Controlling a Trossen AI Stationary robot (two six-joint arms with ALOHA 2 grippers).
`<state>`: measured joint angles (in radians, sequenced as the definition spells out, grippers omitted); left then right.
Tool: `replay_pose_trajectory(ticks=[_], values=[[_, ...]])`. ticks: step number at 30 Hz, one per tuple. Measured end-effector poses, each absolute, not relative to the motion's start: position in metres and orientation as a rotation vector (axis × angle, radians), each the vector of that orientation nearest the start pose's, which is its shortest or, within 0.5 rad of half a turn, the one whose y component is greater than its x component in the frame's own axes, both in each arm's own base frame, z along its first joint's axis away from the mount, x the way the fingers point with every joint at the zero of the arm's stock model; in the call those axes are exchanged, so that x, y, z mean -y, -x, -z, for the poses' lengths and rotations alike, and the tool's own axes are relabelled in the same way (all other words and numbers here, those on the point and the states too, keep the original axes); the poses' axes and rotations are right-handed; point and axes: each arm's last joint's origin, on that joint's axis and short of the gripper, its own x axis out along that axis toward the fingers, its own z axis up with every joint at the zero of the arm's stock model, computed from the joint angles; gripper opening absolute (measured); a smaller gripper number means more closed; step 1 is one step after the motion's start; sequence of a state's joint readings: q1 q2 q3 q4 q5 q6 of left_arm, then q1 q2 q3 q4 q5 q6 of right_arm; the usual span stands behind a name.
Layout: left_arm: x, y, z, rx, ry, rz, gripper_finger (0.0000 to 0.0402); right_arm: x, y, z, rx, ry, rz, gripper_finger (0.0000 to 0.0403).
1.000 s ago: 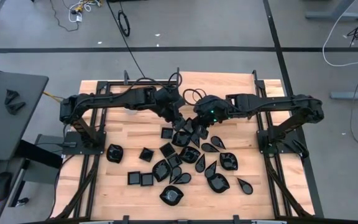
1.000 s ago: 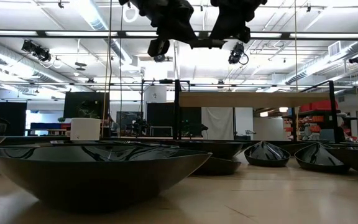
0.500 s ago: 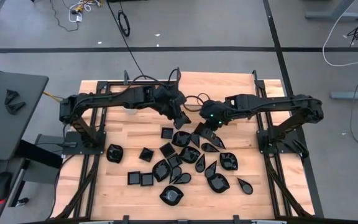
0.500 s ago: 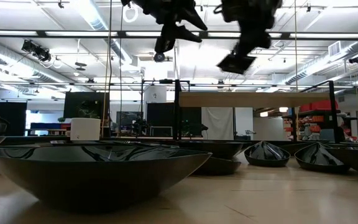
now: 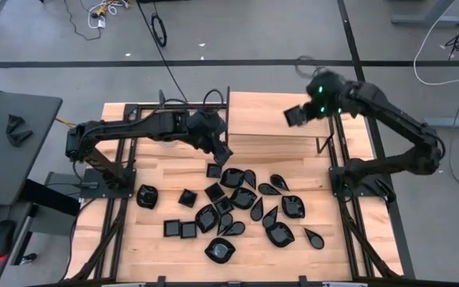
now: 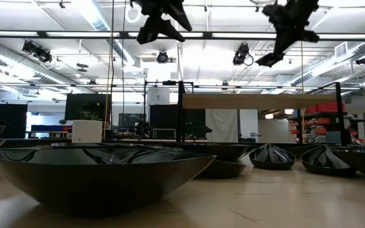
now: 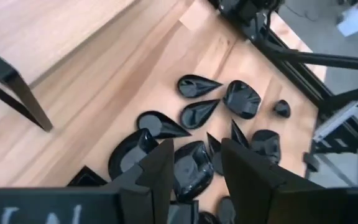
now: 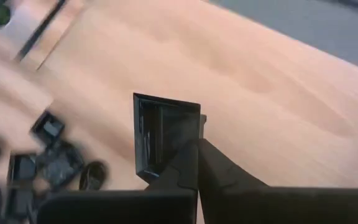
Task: Pick & Place Mini shaped plates
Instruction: Put the square plate on the shelf
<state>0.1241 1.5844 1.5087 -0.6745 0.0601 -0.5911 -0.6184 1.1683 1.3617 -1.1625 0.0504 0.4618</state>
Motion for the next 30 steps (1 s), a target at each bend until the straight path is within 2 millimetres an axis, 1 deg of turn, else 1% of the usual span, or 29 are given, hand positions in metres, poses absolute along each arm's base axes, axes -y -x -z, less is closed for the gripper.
replay_pose_trajectory(ticks=[3, 7, 10, 13, 16, 21, 30], values=[[-0.032, -0.341, -0.344, -0.7, 0.601, -0.3, 0.0133, 0.147, -0.154, -0.364, -0.81, -0.772, 0.851, 0.0], [-0.024, -0.342, -0.344, -0.705, 0.585, -0.293, 0.0133, 0.186, -0.147, -0.347, -0.841, -0.839, 0.884, 0.0], [-0.019, -0.342, -0.344, -0.707, 0.589, -0.286, 0.0133, 0.21, -0.136, -0.337, -0.837, -0.895, 0.927, 0.0], [-0.015, -0.342, -0.344, -0.703, 0.591, -0.29, 0.0133, 0.226, -0.125, -0.33, -0.828, -0.937, 0.981, 0.0], [-0.012, -0.342, -0.344, -0.702, 0.585, -0.295, 0.0133, 0.236, -0.117, -0.327, -0.809, -0.976, 0.997, 0.0], [-0.009, -0.342, -0.344, -0.698, 0.573, -0.304, 0.0133, 0.244, -0.11, -0.323, -0.8, -1.019, 1.021, 0.0004], [-0.009, -0.342, -0.344, -0.697, 0.573, -0.305, 0.0133, 0.252, -0.11, -0.316, -0.8, -1.044, 1.029, 0.0008]])
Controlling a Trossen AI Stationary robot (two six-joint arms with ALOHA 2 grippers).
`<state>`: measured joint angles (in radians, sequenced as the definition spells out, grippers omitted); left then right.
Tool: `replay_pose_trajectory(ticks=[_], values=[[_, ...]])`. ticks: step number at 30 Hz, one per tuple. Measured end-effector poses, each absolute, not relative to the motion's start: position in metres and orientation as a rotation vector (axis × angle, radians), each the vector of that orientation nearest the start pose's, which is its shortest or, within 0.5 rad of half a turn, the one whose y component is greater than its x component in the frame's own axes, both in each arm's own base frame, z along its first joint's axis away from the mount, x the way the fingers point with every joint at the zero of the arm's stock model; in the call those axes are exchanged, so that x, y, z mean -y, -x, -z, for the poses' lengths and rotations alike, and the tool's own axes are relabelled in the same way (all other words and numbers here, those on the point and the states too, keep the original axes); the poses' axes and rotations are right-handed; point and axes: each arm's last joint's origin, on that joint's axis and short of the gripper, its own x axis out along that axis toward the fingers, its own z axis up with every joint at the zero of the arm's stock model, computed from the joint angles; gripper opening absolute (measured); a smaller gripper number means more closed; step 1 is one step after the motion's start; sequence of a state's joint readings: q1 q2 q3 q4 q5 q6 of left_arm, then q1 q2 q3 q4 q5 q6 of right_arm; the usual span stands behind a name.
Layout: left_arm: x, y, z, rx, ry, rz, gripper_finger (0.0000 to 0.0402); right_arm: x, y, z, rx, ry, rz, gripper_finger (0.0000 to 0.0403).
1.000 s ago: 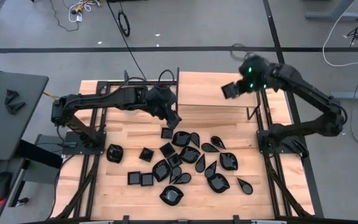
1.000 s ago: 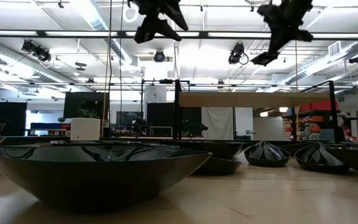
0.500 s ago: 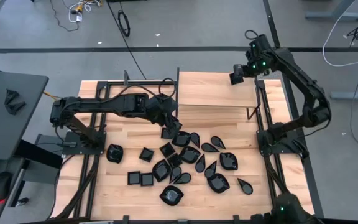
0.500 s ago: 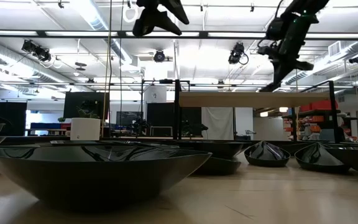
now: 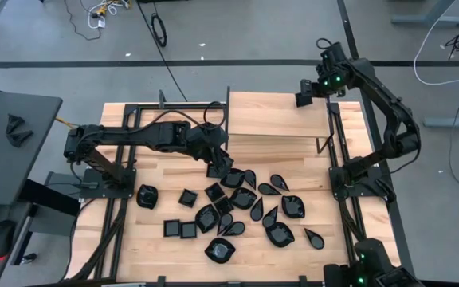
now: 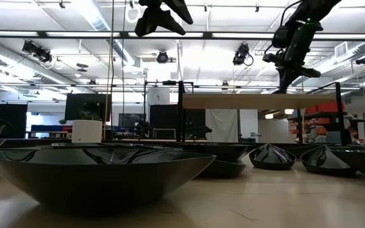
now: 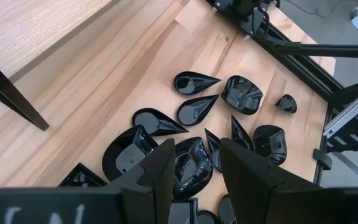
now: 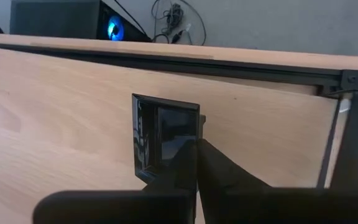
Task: Pick & Place Mini shaped plates
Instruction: Put the square plate on the shelf
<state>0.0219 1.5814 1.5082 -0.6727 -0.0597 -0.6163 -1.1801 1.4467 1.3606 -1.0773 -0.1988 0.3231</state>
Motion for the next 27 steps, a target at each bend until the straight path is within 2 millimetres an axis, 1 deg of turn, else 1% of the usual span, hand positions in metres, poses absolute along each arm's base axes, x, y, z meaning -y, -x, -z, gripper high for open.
replay_pose_trajectory(ticks=[17, 22, 27], values=[[-0.0092, -0.3425, -0.3437, -0.698, 0.572, -0.305, 0.0133, 0.2525, -0.1094, -0.3163, -0.793, -1.043, 1.045, 0.0009], [-0.0092, -0.3425, -0.3437, -0.698, 0.572, -0.305, 0.0133, 0.2526, -0.1116, -0.3115, -0.819, -1.022, 1.08, 0.0009], [-0.0092, -0.3425, -0.3437, -0.698, 0.573, -0.305, 0.0133, 0.253, -0.1121, -0.3111, -0.816, -1.017, 1.09, 0.001]])
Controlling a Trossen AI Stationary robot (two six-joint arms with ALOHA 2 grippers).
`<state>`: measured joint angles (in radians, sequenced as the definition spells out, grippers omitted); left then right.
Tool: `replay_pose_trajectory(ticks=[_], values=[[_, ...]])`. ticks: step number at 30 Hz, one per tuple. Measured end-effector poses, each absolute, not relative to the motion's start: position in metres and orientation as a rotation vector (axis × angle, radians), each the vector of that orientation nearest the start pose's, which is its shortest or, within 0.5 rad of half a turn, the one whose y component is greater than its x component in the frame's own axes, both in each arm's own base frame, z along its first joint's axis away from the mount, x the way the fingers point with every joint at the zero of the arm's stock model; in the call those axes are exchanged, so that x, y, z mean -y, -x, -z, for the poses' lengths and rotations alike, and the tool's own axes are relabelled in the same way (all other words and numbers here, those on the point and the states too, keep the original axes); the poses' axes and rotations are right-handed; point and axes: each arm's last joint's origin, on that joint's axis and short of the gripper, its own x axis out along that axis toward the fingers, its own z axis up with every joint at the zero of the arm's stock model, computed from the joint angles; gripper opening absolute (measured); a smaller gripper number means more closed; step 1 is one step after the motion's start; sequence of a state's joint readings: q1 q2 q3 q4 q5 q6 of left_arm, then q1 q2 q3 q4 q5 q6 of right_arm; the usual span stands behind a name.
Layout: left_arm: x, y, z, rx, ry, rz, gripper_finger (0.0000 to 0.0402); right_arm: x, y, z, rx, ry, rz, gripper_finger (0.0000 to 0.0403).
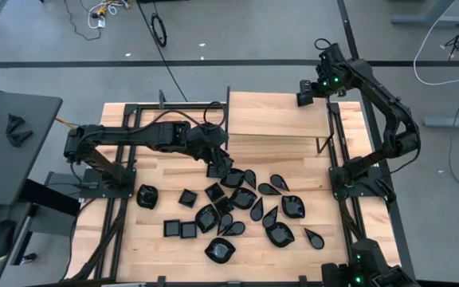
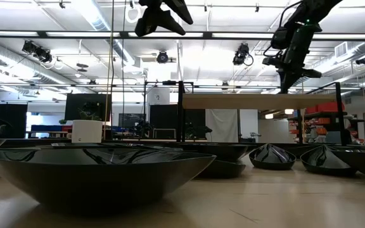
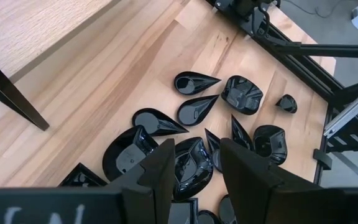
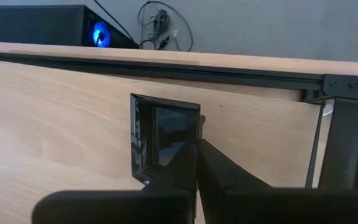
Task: Pick & Place Mini shaped plates
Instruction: Put the square plate on the shelf
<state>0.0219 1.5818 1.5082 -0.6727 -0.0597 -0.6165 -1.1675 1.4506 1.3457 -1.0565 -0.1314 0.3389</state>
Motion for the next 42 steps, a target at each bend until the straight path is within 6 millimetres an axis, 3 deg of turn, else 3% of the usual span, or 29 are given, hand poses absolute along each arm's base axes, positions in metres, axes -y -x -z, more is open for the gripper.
replay_pose_trajectory(ticks=[15, 29, 37, 42], values=[[-0.009, -0.343, -0.344, -0.698, 0.573, -0.305, 0.0133, 0.253, -0.112, -0.311, -0.819, -1.016, 1.093, 0.0036], [-0.009, -0.343, -0.344, -0.698, 0.582, -0.305, 0.0133, 0.249, -0.112, -0.312, -0.857, -0.98, 1.044, 0.0037], [-0.009, -0.343, -0.344, -0.698, 0.579, -0.304, 0.0133, 0.223, -0.126, -0.331, -0.877, -0.768, 0.944, 0.0036], [-0.012, -0.343, -0.344, -0.683, 0.576, -0.315, 0.0133, 0.233, -0.137, -0.321, -0.893, -0.764, 0.943, 0.0009]])
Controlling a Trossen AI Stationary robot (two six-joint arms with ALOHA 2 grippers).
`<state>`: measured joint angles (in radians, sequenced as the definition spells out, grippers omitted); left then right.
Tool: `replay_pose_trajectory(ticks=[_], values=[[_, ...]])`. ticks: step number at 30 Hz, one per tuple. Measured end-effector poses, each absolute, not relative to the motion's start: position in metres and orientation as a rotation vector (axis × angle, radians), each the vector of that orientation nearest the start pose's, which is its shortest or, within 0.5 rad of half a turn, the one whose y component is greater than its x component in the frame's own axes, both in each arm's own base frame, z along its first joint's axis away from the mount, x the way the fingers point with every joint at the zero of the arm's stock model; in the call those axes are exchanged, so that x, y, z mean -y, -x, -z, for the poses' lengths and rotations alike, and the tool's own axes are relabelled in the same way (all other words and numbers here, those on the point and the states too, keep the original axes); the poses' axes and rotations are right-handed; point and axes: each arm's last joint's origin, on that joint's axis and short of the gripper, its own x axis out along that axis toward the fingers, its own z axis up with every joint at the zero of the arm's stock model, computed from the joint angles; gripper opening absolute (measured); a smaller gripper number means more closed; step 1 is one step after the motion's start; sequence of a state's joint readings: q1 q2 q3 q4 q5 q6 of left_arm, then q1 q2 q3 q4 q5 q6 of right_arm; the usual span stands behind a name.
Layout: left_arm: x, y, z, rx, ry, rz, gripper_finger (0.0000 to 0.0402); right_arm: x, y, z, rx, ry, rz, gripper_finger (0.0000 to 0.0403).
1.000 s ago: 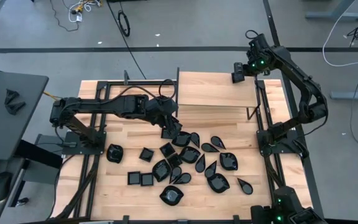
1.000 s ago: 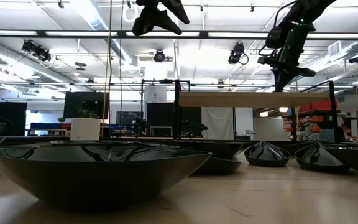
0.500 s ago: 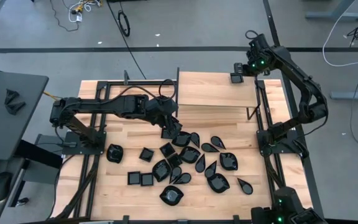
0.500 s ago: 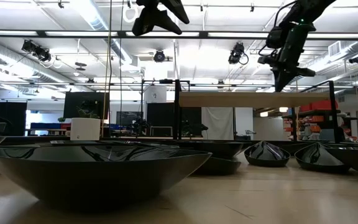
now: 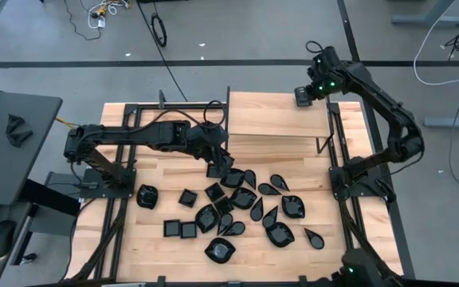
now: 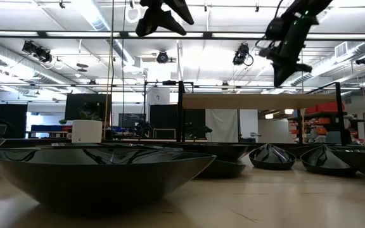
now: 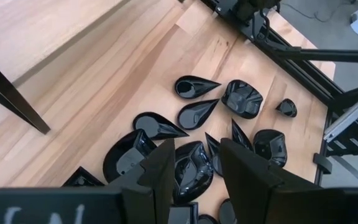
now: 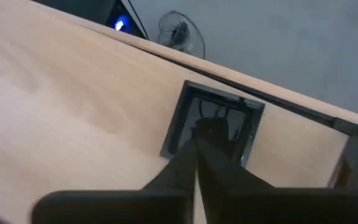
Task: Pick & Place Mini shaped plates
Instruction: Put the square plate on the shelf, then put the drop-shaped plate on the shelf
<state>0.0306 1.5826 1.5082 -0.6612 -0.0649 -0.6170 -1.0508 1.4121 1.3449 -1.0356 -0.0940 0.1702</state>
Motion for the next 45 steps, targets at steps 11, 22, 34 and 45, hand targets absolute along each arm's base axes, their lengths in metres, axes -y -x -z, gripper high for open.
replay_pose_trajectory(ticks=[11, 22, 34, 45], values=[[-0.012, -0.343, -0.344, -0.683, 0.576, -0.317, 0.0133, 0.26, -0.149, -0.284, -1.054, -0.757, 0.983, 0.0004], [-0.012, -0.343, -0.344, -0.683, 0.575, -0.317, 0.0133, 0.253, -0.145, -0.283, -1.117, -0.824, 1.013, 0.0002], [-0.013, -0.343, -0.344, -0.683, 0.574, -0.318, 0.0133, 0.243, -0.139, -0.294, -1.056, -0.905, 1.081, 0.0002], [-0.013, -0.343, -0.344, -0.687, 0.545, -0.307, 0.0133, 0.193, -0.14, -0.341, -0.91, -0.731, 0.994, 0.0002]])
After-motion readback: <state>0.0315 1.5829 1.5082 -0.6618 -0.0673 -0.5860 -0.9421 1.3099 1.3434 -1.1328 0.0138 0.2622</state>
